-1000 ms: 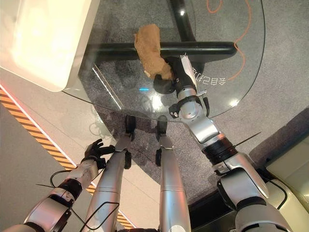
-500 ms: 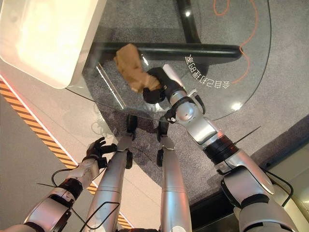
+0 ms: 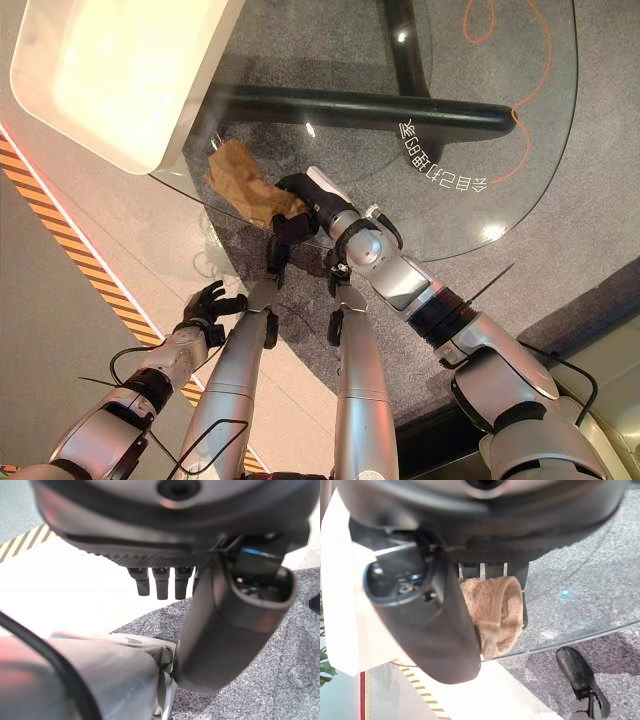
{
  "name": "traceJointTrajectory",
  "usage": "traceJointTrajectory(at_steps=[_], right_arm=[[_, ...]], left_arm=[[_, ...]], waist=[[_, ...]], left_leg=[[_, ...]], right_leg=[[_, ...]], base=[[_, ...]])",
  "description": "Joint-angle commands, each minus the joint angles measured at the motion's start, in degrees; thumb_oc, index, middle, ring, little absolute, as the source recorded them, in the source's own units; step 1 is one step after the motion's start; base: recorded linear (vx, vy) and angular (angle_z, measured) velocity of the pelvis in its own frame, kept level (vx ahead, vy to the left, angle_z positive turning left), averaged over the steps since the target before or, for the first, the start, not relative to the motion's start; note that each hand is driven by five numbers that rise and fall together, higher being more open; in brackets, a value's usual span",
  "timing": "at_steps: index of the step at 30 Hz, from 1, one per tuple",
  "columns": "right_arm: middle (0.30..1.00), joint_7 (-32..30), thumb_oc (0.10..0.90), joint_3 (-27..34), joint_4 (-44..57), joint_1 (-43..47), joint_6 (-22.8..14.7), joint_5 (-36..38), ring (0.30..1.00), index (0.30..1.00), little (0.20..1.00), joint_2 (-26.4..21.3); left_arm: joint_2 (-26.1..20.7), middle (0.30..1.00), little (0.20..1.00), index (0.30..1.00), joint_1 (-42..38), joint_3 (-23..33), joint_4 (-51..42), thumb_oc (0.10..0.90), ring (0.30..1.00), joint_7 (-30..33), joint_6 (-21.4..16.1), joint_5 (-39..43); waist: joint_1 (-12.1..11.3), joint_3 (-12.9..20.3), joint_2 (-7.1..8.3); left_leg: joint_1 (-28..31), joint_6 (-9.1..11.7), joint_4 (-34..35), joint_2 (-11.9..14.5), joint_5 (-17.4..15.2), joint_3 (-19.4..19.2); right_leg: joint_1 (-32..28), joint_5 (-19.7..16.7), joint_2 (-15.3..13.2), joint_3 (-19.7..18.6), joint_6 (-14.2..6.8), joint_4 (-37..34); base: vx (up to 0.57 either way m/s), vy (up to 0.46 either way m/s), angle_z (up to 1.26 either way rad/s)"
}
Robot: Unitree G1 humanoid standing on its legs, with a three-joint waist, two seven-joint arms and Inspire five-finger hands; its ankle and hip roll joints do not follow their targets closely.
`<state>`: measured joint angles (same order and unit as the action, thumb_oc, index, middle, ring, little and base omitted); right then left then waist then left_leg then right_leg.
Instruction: Wipe the table with a cloth and put it in the basket.
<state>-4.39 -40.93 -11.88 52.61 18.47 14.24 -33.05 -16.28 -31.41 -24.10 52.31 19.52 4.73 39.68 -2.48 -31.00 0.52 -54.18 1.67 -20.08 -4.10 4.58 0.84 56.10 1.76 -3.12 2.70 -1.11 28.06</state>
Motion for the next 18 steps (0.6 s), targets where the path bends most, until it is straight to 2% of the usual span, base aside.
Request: traceJointTrajectory(at_steps=[1, 5, 8, 9, 10, 14, 15, 16, 17, 18], right_arm=[[0.3, -2.8, 0.1, 3.02, 7.47, -0.87, -6.44, 3.11, 0.3, 0.3, 0.2, 1.25], [0.3, -2.99, 0.1, 4.1, 7.26, -1.4, -7.3, 4.5, 0.3, 0.3, 0.2, 1.14], [0.3, -3.38, 0.1, 4.94, 7.17, -2.48, -7.99, 3.88, 0.3, 0.3, 0.2, 1.44], [0.3, -3.38, 0.1, 4.94, 7.17, -2.48, -7.99, 3.88, 0.3, 0.3, 0.2, 1.44], [0.3, -3.55, 0.1, 5.23, 6.48, -3.02, -8.59, 2.76, 0.3, 0.3, 0.2, 1.77], [0.3, -3.26, 0.1, 6.27, 6.61, -4.11, -9.21, 3.68, 0.3, 0.3, 0.2, 1.96], [0.3, -3.41, 0.1, 6.78, 6.87, -4.97, -9.84, 4.03, 0.3, 0.3, 0.2, 2.02], [0.3, -3.39, 0.1, 7.27, 7.42, -6.19, -10.77, 4.86, 0.3, 0.3, 0.2, 1.48], [0.3, -2.78, 0.1, 8.54, 7.92, -8.6, -12.46, 5.42, 0.3, 0.3, 0.2, 0.9], [0.3, -2.65, 0.1, 8.73, 7.98, -8.87, -12.63, 5.45, 0.3, 0.3, 0.2, 0.83]], left_arm=[[2.05, 0.9, 0.9, 0.9, 4.51, -0.07, 0.43, 0.8, 0.9, 0.63, 0.84, 0.26], [2.2, 0.9, 0.9, 0.9, 4.96, 0.42, 0.72, 0.8, 0.9, 0.32, -0.44, 2.04], [2.81, 0.9, 0.9, 0.9, 5.77, 2.68, 0.35, 0.8, 0.9, 0.54, -2.89, 13.46], [2.81, 0.9, 0.9, 0.9, 5.77, 2.68, 0.35, 0.8, 0.9, 0.54, -2.89, 13.46], [3.37, 0.9, 0.9, 0.9, 6.27, 4.65, 0.13, 0.8, 0.9, 0.58, -4.06, 17.71], [4.09, 0.9, 0.9, 0.9, 8.42, 6.65, -1.37, 0.8, 0.9, 0.37, -7.44, 22.68], [4.39, 0.9, 0.9, 0.9, 9.87, 6.52, -1.58, 0.8, 0.9, -1.36, -9.96, 24.68], [4.48, 0.9, 0.9, 0.9, 12.36, 7.73, -0.49, 0.8, 0.9, -6.26, -12.68, 26.01], [3.63, 0.9, 0.9, 0.9, 16.16, 9.35, 1.46, 0.8, 0.9, -15.08, -16.07, 28.4], [3.54, 0.9, 0.9, 0.9, 16.55, 9.56, 1.58, 0.8, 0.9, -15.9, -16.32, 28.63]], waist=[[1.54, 1.2, -2.0], [1.78, 1.2, -1.94], [1.87, 1.2, -1.67], [1.87, 1.2, -1.67], [1.8, 1.2, -1.36], [1.45, 1.2, -0.94], [1.27, 1.2, -0.69], [1.05, 1.2, -0.55], [0.75, 1.2, -0.54], [0.73, 1.2, -0.56]], left_leg=[[0.43, -3.47, -4.49, -2.68, -5.78, -2.3], [1.31, -3.51, -4.14, -2.63, -5.79, -2.45], [2.52, -3.56, -3.75, -2.61, -5.95, -2.42], [2.52, -3.56, -3.75, -2.61, -5.95, -2.42], [3.3, -3.61, -3.55, -2.59, -6.12, -2.38], [5.41, -3.44, -2.52, -2.62, -5.88, -2.07], [6.0, -3.42, -2.24, -2.78, -5.92, -1.79], [6.75, -3.4, -1.92, -2.98, -5.99, -1.34], [7.96, -3.1, -1.14, -3.02, -5.85, -1.08], [8.12, -3.08, -1.02, -3.01, -5.83, -1.08]], right_leg=[[-0.36, -3.87, 1.45, 1.14, -2.79, -5.65], [-1.0, -3.9, 1.66, 1.02, -2.67, -5.87], [-2.05, -3.66, 1.94, 1.03, -2.67, -5.93], [-2.05, -3.66, 1.94, 1.03, -2.67, -5.93], [-2.9, -3.46, 1.95, 1.27, -2.63, -6.12], [-5.17, -3.42, 2.06, 1.78, -2.47, -6.82], [-5.85, -3.33, 2.14, 2.13, -2.29, -7.06], [-6.72, -3.09, 2.22, 2.44, -2.12, -7.21], [-8.01, -3.0, 2.05, 2.96, -2.01, -7.63], [-8.16, -2.98, 2.05, 3.0, -1.99, -7.67]], base=[[0.0, 0.0, 0.0], [0.0, 0.0, 0.0], [-0.01, -0.023, 0.0], [-0.02, -0.059, 0.0], [-0.02, -0.064, 0.0], [-0.04, -0.081, 0.0], [-0.07, -0.11, -0.02], [-0.09, -0.129, -0.03], [-0.07, -0.087, -0.03], [-0.06, -0.061, 0.02]])
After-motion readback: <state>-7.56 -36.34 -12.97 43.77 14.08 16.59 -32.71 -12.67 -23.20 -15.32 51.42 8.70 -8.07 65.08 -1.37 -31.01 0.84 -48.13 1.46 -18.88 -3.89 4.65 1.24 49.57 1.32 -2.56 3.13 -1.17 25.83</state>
